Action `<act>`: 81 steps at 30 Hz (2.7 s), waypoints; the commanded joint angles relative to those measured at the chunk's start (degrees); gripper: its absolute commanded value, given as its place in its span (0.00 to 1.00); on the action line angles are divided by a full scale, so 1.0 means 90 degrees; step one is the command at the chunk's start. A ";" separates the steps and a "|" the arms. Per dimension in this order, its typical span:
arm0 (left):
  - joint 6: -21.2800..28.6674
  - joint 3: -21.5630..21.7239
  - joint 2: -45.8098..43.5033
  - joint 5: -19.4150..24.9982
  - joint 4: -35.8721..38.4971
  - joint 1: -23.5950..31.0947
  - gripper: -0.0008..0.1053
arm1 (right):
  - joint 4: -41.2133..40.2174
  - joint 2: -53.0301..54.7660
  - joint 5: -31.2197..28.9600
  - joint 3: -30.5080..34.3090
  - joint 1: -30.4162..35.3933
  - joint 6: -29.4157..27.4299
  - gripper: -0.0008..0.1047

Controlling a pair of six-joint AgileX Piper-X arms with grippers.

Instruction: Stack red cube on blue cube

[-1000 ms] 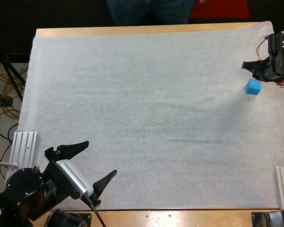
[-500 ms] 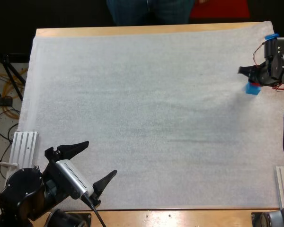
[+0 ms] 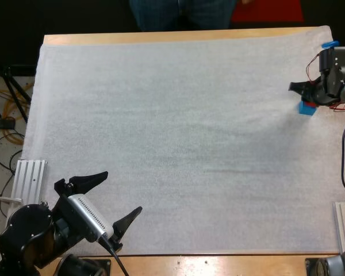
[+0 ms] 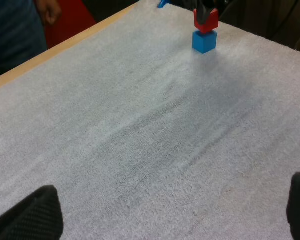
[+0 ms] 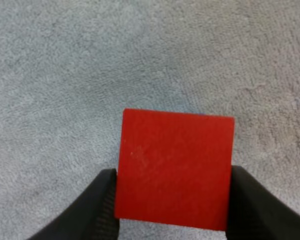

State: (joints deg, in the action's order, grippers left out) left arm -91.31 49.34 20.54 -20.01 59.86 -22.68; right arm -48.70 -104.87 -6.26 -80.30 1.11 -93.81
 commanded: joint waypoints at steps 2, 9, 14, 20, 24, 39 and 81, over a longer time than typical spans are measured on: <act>-0.0008 0.0034 0.0017 0.0007 -0.0077 -0.0031 0.83 | 0.0001 0.0036 -0.0012 -0.0013 -0.0004 0.0020 0.02; -0.0008 0.0034 0.0017 0.0007 -0.0077 -0.0031 0.83 | 0.0001 0.0036 0.0157 -0.0013 -0.0004 0.0020 0.47; -0.0008 0.0034 0.0017 0.0007 -0.0077 -0.0031 0.83 | 0.0049 0.0036 0.0101 -0.0013 -0.0004 0.0020 0.53; -0.0008 0.0034 0.0017 0.0007 -0.0077 -0.0031 0.83 | 0.0095 0.0152 0.0103 -0.0025 -0.0018 0.0020 0.53; -0.0008 0.0034 0.0017 0.0007 -0.0090 -0.0031 0.83 | 0.0193 0.0555 0.0103 -0.0025 -0.0102 -0.0100 0.53; 0.0042 0.0034 0.0147 0.0373 -0.0642 -0.0031 0.83 | 0.0046 0.2425 0.0594 -0.0025 -0.0163 -0.0553 0.53; 0.0042 0.0952 0.1759 0.0104 -0.2179 0.2880 0.83 | -0.0465 0.6199 0.0530 0.1429 -0.0144 -0.2129 0.53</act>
State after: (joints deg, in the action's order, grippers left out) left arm -90.95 57.47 37.48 -18.66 39.35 3.30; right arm -52.70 -50.51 -1.57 -69.06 -0.15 -112.18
